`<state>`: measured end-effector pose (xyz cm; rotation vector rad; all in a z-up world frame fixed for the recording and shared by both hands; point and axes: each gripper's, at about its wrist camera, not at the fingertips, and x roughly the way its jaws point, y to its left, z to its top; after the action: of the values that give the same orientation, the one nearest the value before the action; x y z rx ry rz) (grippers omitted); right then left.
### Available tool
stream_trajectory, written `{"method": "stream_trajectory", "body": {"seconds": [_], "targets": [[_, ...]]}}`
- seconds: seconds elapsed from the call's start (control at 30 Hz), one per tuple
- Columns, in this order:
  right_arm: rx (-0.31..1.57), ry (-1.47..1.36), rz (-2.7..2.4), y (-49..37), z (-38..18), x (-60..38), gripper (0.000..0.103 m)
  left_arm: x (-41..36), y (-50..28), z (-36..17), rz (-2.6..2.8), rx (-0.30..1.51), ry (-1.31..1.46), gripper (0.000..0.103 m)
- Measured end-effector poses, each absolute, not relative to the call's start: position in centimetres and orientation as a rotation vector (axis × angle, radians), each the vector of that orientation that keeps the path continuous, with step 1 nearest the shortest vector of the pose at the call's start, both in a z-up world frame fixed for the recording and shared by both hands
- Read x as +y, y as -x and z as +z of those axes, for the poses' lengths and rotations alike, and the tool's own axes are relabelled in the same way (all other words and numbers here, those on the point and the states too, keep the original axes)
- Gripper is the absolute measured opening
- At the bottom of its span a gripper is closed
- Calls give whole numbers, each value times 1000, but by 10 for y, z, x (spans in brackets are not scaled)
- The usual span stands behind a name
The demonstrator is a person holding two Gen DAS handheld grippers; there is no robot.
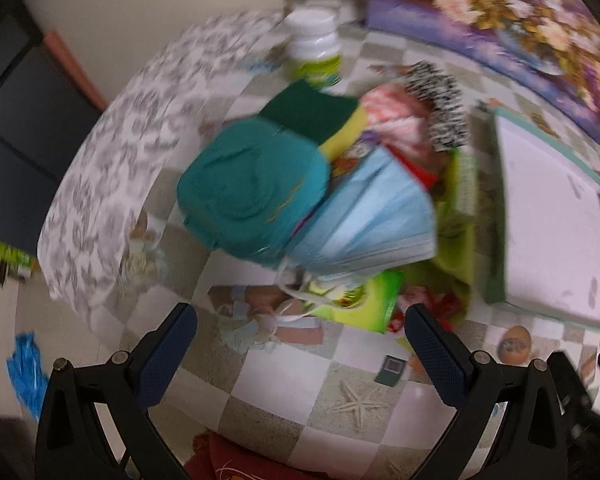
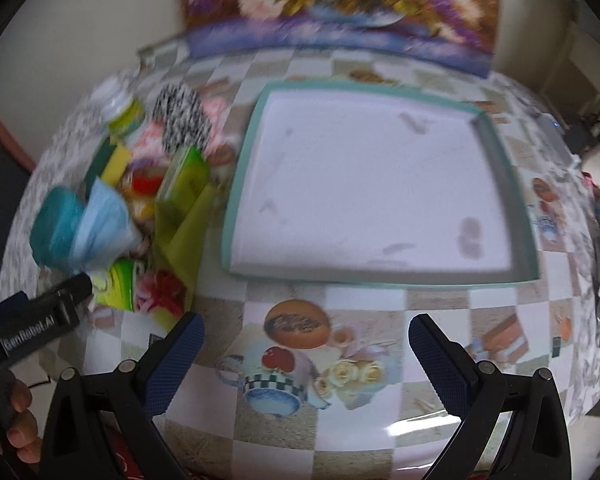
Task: Organize soft objects
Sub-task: 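Reach the left tool to the blue face mask and grasp it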
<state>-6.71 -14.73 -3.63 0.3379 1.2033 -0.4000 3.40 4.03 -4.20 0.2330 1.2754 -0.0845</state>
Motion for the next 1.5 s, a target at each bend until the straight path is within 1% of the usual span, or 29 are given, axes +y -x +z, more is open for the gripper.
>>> {"method": "stream_trajectory", "body": {"seconds": [0.13, 0.3, 0.47, 0.73, 0.83, 0.87, 1.0, 1.17, 1.37, 1.43, 1.5], "targets": [[1255, -282, -389, 56, -51, -134, 103, 51, -48, -55, -27, 1330, -176, 103], [1256, -267, -372, 51, -53, -128, 103, 47, -59, -47, 35, 1245, -221, 103], [1244, -306, -364, 43, -51, -135, 103, 35, -65, -41, -49, 1238, -217, 103], [1165, -445, -437, 27, -28, -173, 103, -7, -69, -24, -99, 1188, -369, 103], [1169, -500, -436, 24, -25, -191, 103, -21, -76, -27, -123, 1192, -420, 103], [1168, -503, -440, 6, -28, -189, 103, -25, -77, -28, -131, 1198, -428, 103], [1155, -541, -442, -6, -27, -199, 103, -44, -80, -35, -155, 1209, -487, 103], [1157, -553, -459, -15, -28, -209, 103, -62, -90, -55, -139, 1234, -551, 103], [1184, -544, -427, -28, -37, -203, 103, -66, -90, -60, -139, 1184, -613, 103], [1185, -548, -410, -29, -38, -200, 103, -65, -88, -60, -150, 1169, -625, 102], [1185, -552, -401, -30, -38, -198, 103, -64, -86, -60, -163, 1151, -644, 97]]}}
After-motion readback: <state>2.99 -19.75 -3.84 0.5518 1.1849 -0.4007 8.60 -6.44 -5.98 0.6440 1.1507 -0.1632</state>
